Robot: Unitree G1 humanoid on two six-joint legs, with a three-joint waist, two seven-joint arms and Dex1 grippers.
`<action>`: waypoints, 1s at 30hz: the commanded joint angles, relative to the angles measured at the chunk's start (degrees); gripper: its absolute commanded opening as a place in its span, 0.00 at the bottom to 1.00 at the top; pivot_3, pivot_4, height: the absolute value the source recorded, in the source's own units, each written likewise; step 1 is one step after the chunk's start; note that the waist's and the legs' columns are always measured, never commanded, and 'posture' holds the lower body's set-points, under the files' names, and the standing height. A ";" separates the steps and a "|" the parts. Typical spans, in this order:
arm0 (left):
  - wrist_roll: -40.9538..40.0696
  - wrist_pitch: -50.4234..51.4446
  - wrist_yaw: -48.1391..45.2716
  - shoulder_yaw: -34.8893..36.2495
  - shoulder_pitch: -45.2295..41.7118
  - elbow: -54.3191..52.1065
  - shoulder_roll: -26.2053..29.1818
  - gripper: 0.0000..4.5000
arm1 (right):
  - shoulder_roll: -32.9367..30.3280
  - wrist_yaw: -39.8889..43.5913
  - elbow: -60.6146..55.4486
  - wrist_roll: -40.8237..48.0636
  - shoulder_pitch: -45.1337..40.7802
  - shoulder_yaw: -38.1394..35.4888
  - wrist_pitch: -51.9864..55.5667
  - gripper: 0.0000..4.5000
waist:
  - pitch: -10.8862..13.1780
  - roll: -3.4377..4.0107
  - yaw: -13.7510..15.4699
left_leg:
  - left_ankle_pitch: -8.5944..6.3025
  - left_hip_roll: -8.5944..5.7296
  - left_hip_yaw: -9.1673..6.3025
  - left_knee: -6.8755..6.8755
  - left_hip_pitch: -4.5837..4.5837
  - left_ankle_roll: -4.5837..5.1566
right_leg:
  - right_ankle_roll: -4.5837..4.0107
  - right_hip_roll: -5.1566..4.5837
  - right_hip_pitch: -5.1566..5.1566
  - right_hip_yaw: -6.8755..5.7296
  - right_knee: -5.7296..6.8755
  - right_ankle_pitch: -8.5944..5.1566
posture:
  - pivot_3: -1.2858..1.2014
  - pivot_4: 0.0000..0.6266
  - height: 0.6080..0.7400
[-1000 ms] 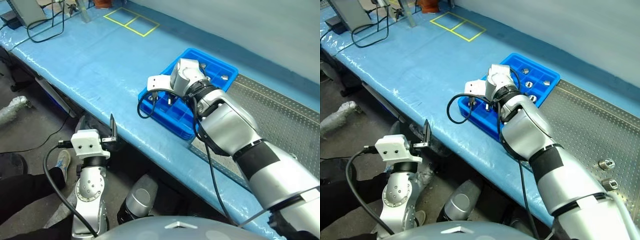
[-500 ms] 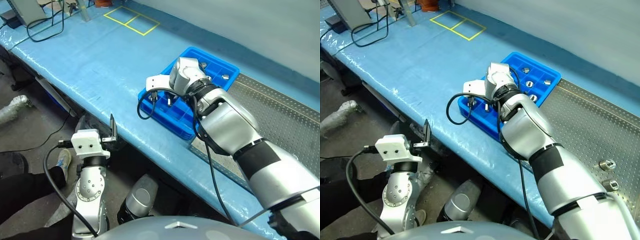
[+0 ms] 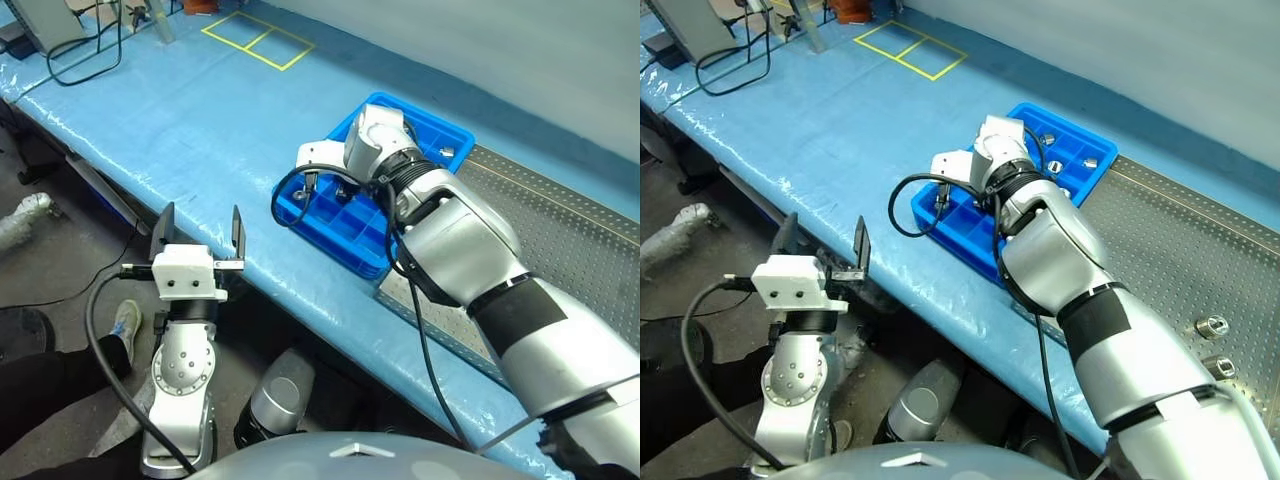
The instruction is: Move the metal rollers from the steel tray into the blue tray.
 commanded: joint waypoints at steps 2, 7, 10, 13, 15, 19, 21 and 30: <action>2.68 -0.33 -0.42 -2.19 0.15 -2.96 0.16 1.00 | 0.15 -0.24 -0.42 1.44 -1.27 -1.88 2.93 0.47 | 0.00 0.00 0.10 | 0.00 0.00 0.00 0.01 0.00 0.00 | 0.00 0.00 0.00 0.00 0.00 0.00 | 0.80 0.24 1.00; 3.83 -0.69 0.53 -3.17 2.73 -3.02 -0.77 1.00 | -0.32 -2.27 -0.40 1.87 -0.20 -2.67 4.40 0.47 | 0.00 0.00 0.48 | 0.00 0.00 -0.01 0.00 0.00 0.00 | 0.00 0.00 0.00 -0.01 0.00 0.00 | 0.81 0.24 1.00; 4.26 -0.83 0.64 -3.34 3.74 -3.29 -1.03 1.00 | -0.57 -5.01 -0.41 1.75 0.48 -2.59 4.74 0.47 | 0.00 0.00 0.84 | 0.00 0.00 -0.03 -0.01 -0.01 0.00 | 0.00 0.00 -0.02 -0.03 0.00 -0.01 | 0.81 0.24 1.00; 4.25 -0.63 0.68 -3.25 4.09 -3.34 -1.15 1.00 | -0.24 -7.19 -0.47 2.95 1.18 -3.84 5.67 0.47 | 0.00 0.00 1.23 | -0.01 0.00 -0.04 0.00 -0.01 -0.01 | 0.00 -0.01 0.00 -0.04 0.00 -0.02 | 0.81 0.24 1.00; 4.54 -0.39 0.59 -3.51 4.34 -3.50 -1.14 1.00 | -0.48 -8.13 -0.38 2.59 1.74 -3.57 5.90 0.47 | 0.00 0.00 1.37 | -0.01 0.00 -0.04 0.01 -0.01 -0.01 | 0.01 -0.01 0.00 -0.05 0.00 -0.02 | 0.82 0.24 1.00; 4.90 0.10 0.25 -3.51 4.84 -4.31 -1.04 1.00 | -0.96 -8.87 -0.24 2.50 2.48 -3.64 6.98 0.47 | 0.00 0.00 1.51 | -0.01 0.00 -0.05 0.01 -0.01 -0.01 | 0.01 -0.01 0.01 -0.06 0.00 -0.01 | 0.82 0.24 1.00; 4.95 0.26 0.20 -3.39 4.98 -4.59 -1.04 1.00 | -1.21 -8.47 -0.13 1.52 2.63 -2.64 6.77 0.47 | 0.00 0.00 1.56 | -0.01 0.00 -0.06 0.01 0.00 -0.02 | 0.01 -0.01 0.02 -0.07 0.00 -0.02 | 0.82 0.24 1.00; 5.23 0.88 -0.10 -3.62 4.62 -4.31 -0.82 1.00 | -1.40 -6.33 -0.15 0.50 2.51 -0.57 5.95 0.17 | -0.01 0.01 2.83 | 0.00 0.00 -0.12 0.09 0.05 -0.03 | -0.08 -0.04 0.03 -0.14 0.02 -0.07 | 0.81 0.24 1.00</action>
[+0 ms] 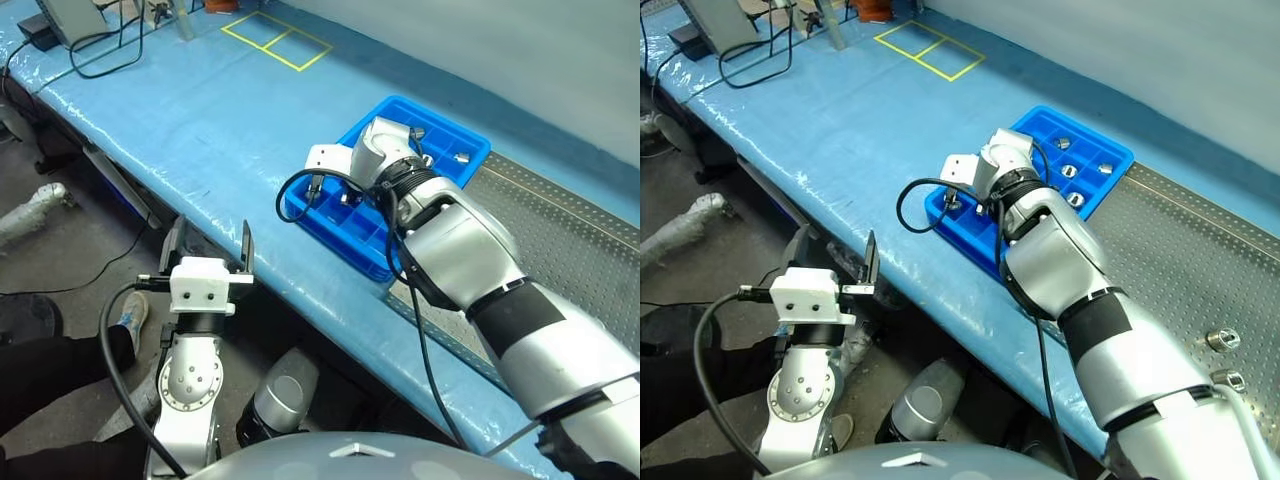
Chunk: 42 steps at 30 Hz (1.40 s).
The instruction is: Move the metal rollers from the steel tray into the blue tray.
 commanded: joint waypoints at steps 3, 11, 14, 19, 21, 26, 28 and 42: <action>0.87 -0.33 -0.15 -0.65 0.12 -2.99 -0.01 1.00 | -1.30 0.05 0.07 -1.57 0.11 1.08 -0.29 0.17 | 0.00 0.00 0.19 | 0.00 0.00 0.00 -0.01 0.00 0.00 | 0.01 0.01 0.01 0.00 0.01 0.01 | 0.81 0.24 1.00; 0.50 -0.21 -0.48 -0.41 -0.65 -2.20 0.14 1.00 | -1.37 0.54 -0.12 -0.34 -1.14 0.07 -1.30 0.17 | 0.00 0.00 0.12 | 0.02 0.00 -0.01 -0.01 0.01 -0.03 | 0.04 0.01 0.01 0.00 0.04 0.02 | 0.81 0.24 1.00; 0.40 -0.12 -0.70 -0.37 -1.32 -1.95 0.22 1.00 | -1.79 1.62 -0.16 -0.75 -2.00 0.43 -2.37 0.17 | 0.00 0.00 0.12 | 0.02 0.00 -0.01 -0.01 -0.01 -0.03 | 0.06 0.01 0.01 -0.01 0.04 0.04 | 0.80 0.24 1.00; -0.12 -0.30 -1.41 -0.10 -2.79 -0.91 0.52 1.00 | -2.49 4.83 -0.20 -1.55 -3.53 1.37 -3.96 0.17 | 0.03 0.05 0.02 | 0.02 0.00 -0.03 -0.03 -0.11 -0.02 | 0.07 0.02 -0.03 -0.02 0.02 0.05 | 0.79 0.24 1.00; -0.42 -0.32 -1.70 0.09 -3.51 -0.48 0.66 1.00 | -2.65 5.45 -0.30 -1.24 -4.19 1.16 -4.39 0.17 | 0.06 0.09 -0.08 | 0.01 0.00 -0.05 -0.03 -0.14 -0.02 | 0.07 0.02 -0.04 -0.05 -0.01 0.04 | 0.78 0.24 1.00; -1.07 -0.32 -2.89 0.07 -5.35 0.98 1.30 1.00 | -3.40 6.22 -0.52 -1.79 -6.11 1.82 -6.89 0.17 | 0.14 0.22 -1.21 | 0.02 0.00 -0.10 -0.03 -0.21 -0.02 | 0.07 0.02 -0.06 -0.10 -0.02 0.04 | 0.76 0.24 1.00; -1.15 -0.20 -3.25 -0.07 -6.09 1.24 1.46 1.00 | -3.88 6.39 -0.57 -2.32 -6.86 2.47 -8.23 0.17 | 0.18 0.28 -1.70 | 0.02 0.00 -0.16 -0.01 -0.24 -0.03 | 0.07 0.03 -0.06 -0.15 -0.02 0.05 | 0.76 0.24 1.00; -2.36 0.21 -6.10 0.49 -10.14 3.42 2.58 1.00 | -6.41 4.90 -1.33 -1.17 -10.28 0.69 -14.94 0.17 | 0.20 0.33 -6.43 | 0.06 0.00 -0.24 -0.02 -0.23 -0.06 | 0.05 0.05 -0.02 -0.18 -0.01 0.05 | 0.73 0.24 1.00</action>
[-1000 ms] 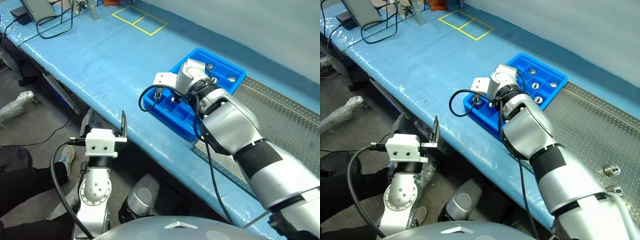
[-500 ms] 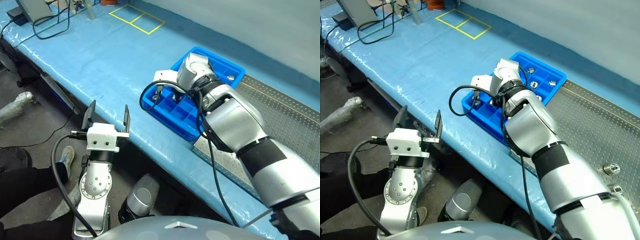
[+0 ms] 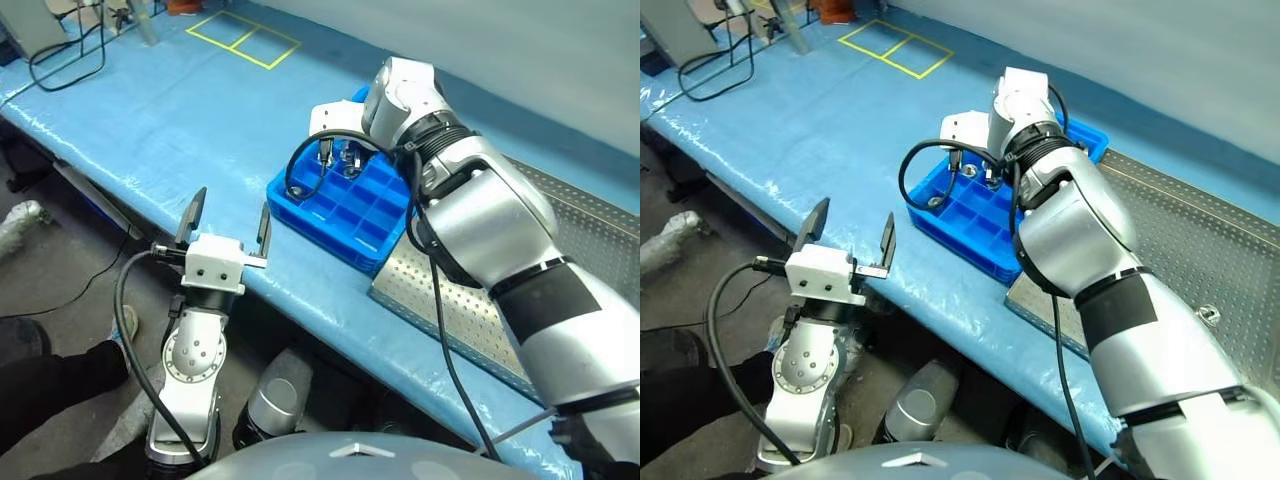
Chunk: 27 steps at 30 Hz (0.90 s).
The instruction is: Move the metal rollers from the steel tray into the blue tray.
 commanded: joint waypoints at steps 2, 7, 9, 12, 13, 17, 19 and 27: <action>-1.20 -0.17 -0.31 0.14 -1.32 0.85 -0.10 1.00 | -1.18 -2.17 -2.15 2.65 -2.35 -3.51 -4.07 0.17 | 0.00 0.00 -0.97 | 0.00 0.00 0.00 -0.01 0.00 0.01 | -0.01 0.00 0.01 0.00 0.00 0.01 | 0.73 0.24 1.00; -2.59 0.21 -1.65 0.70 -3.67 2.57 0.74 1.00 | -2.62 -2.33 -2.72 3.89 -1.01 -4.73 -8.08 0.17 | 0.00 0.00 -2.74 | 0.02 0.00 -0.01 -0.02 0.01 0.03 | -0.03 0.01 0.03 0.02 -0.01 0.02 | 0.71 0.24 1.00; -3.02 0.40 -2.17 0.81 -4.59 3.14 1.06 1.00 | -3.12 -4.01 -2.72 5.03 -0.54 -5.99 -7.70 0.17 | 0.00 0.00 -3.34 | 0.02 0.00 -0.01 -0.02 0.02 0.04 | -0.04 0.01 0.05 0.03 0.00 0.03 | 0.70 0.24 1.00; -3.24 0.71 -2.86 0.66 -5.39 3.68 1.51 1.00 | -3.40 -4.72 -2.66 6.85 -0.20 -7.96 -6.63 0.17 | 0.00 0.00 -4.32 | 0.03 0.00 -0.01 0.00 0.04 0.05 | -0.29 0.01 0.08 0.03 -0.01 0.18 | 0.69 0.24 1.00; -3.31 0.77 -3.04 0.58 -5.56 3.79 1.56 1.00 | -3.50 -5.04 -2.63 7.20 -0.05 -8.35 -6.37 0.17 | 0.00 0.00 -4.71 | 0.04 0.00 -0.01 -0.01 0.04 0.06 | -0.30 0.01 0.09 0.04 0.00 0.19 | 0.69 0.24 1.00; -3.51 0.92 -3.20 0.07 -5.67 3.95 1.59 1.00 | -3.33 -5.51 -2.52 8.94 0.55 -10.31 -4.89 0.21 | 0.00 0.01 -6.21 | 0.05 0.00 -0.01 -0.01 0.08 0.07 | -0.31 0.02 0.12 0.08 0.01 0.20 | 0.69 0.24 1.00; -3.45 0.94 -3.15 -0.24 -5.49 4.03 1.46 1.00 | -2.86 -7.35 -2.55 10.57 0.69 -12.28 -3.69 0.31 | 0.00 0.01 -6.87 | 0.05 0.00 -0.01 -0.03 0.11 0.07 | -0.33 0.04 0.13 0.10 0.02 0.22 | 0.70 0.24 1.00; -3.36 1.27 -3.08 -0.35 -4.48 3.75 1.53 1.00 | -0.43 -12.86 -2.45 17.60 0.26 -20.70 2.84 0.58 | -0.01 0.01 -8.23 | 0.05 0.00 -0.01 -0.07 0.23 0.08 | -0.38 0.06 0.22 0.15 0.04 0.24 | 0.71 0.24 1.00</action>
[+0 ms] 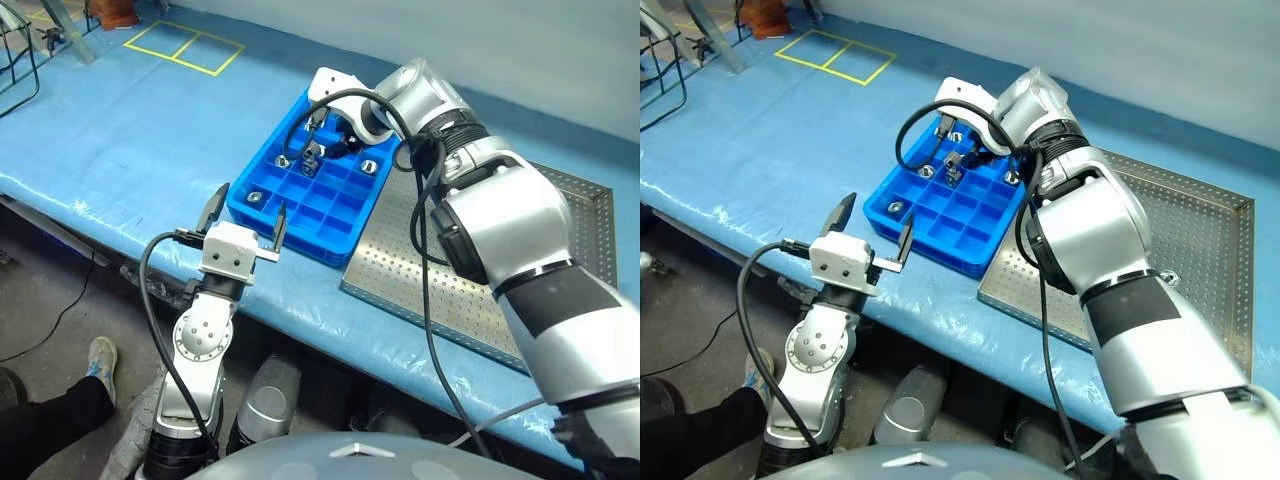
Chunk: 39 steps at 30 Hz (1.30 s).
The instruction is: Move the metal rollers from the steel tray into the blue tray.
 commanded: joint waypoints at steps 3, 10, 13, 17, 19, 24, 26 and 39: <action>-0.10 0.16 0.07 -0.21 0.68 -1.55 -0.02 1.00 | 1.32 -4.20 -1.69 4.61 -0.47 -5.41 3.44 0.58 | 0.00 0.00 0.01 | 0.00 0.00 0.00 0.00 0.02 0.01 | 0.00 0.00 0.04 0.00 0.00 0.00 | 0.71 0.24 1.00; 0.31 0.64 0.31 -0.45 1.55 -2.18 -0.09 1.00 | 2.63 -12.95 -1.75 7.69 1.53 -10.03 4.30 0.58 | 0.00 0.00 0.51 | 0.01 0.00 0.00 0.00 0.14 0.02 | 0.00 0.00 0.16 0.00 0.00 0.00 | 0.72 0.24 1.00; 0.61 0.83 0.52 -0.60 2.19 -2.59 -0.17 1.00 | 3.05 -16.45 -1.78 8.31 2.60 -11.14 3.79 0.58 | 0.00 0.00 0.66 | 0.02 -0.01 -0.01 0.01 0.17 0.03 | 0.01 -0.01 0.21 0.00 0.00 0.00 | 0.73 0.24 1.00; 0.91 1.28 0.86 -0.54 3.31 -3.36 -0.19 1.00 | 3.75 -19.97 -1.84 9.90 3.56 -13.19 3.28 0.58 | 0.00 0.00 0.68 | 0.02 -0.01 -0.01 0.00 0.25 0.03 | 0.01 -0.01 0.26 0.01 0.00 0.00 | 0.74 0.24 1.00; 1.11 1.55 1.01 -0.53 4.13 -3.91 -0.21 1.00 | 4.07 -21.22 -1.83 10.42 3.97 -14.03 2.97 0.58 | 0.00 0.00 0.85 | 0.02 0.00 -0.02 -0.02 0.24 0.04 | 0.01 0.00 0.25 0.01 0.00 0.00 | 0.75 0.24 1.00; 1.62 2.43 1.30 -0.35 6.00 -5.57 -0.22 1.00 | 4.78 -23.66 -1.80 11.93 4.51 -16.14 2.71 0.58 | 0.00 0.00 2.13 | 0.01 0.00 -0.02 -0.04 0.26 0.04 | 0.01 0.00 0.25 0.01 -0.01 0.00 | 0.76 0.24 1.00; 1.89 2.68 1.26 -0.23 6.50 -6.15 -0.28 1.00 | 5.04 -24.51 -1.74 11.71 4.91 -16.04 2.50 0.58 | 0.00 0.00 2.90 | 0.01 0.00 -0.02 -0.04 0.26 0.04 | 0.01 0.00 0.25 0.01 -0.01 -0.01 | 0.76 0.24 1.00; 2.95 3.73 1.63 0.06 8.00 -8.09 -0.48 1.00 | 5.08 -32.12 -1.54 8.78 6.57 -14.36 -3.55 0.58 | 0.00 0.00 8.11 | 0.01 0.00 0.00 -0.07 0.22 0.02 | 0.29 -0.01 0.18 0.00 -0.04 -0.19 | 0.78 0.24 1.00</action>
